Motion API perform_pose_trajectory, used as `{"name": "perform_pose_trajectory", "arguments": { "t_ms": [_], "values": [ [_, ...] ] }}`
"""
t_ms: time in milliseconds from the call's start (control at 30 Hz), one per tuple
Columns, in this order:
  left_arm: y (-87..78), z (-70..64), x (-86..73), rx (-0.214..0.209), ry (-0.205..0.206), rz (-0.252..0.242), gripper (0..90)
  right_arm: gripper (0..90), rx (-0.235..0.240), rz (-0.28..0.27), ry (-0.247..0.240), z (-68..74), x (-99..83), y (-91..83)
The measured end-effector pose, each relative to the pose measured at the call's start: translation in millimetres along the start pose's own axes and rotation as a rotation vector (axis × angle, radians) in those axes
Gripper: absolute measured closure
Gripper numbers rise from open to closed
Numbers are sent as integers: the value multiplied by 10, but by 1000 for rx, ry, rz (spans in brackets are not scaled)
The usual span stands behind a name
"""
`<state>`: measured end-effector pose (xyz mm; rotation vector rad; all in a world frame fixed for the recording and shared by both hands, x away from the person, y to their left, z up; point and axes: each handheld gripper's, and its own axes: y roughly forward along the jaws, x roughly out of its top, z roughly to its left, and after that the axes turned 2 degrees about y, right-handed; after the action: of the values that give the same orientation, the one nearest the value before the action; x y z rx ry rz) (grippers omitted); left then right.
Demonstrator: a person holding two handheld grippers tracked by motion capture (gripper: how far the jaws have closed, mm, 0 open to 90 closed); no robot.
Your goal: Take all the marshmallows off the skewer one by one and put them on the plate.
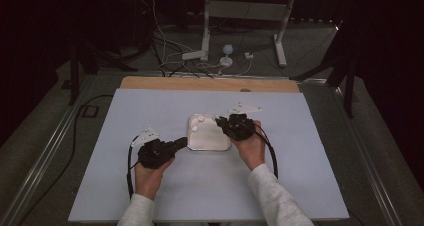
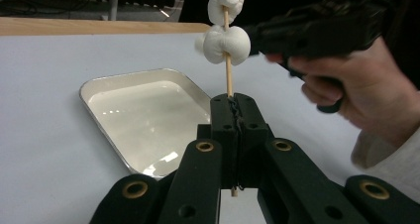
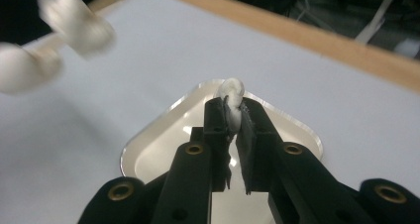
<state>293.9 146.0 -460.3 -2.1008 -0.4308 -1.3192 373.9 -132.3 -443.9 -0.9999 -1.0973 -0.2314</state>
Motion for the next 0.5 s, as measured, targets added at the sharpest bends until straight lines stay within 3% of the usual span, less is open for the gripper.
{"name": "perform_pose_trajectory", "arguments": {
  "t_ms": [267, 433, 500],
  "values": [
    [0, 18, -8, 7, -4, 3, 900, 813, 13, 94, 36, -15, -129, 263],
    [1, 31, -16, 12, -5, 6, 900, 594, 7, 125, 67, -29, -156, 341],
    [1, 38, -19, 13, -8, 5, 900, 564, 1, 131, 68, -29, -160, 346]
  ]
}}
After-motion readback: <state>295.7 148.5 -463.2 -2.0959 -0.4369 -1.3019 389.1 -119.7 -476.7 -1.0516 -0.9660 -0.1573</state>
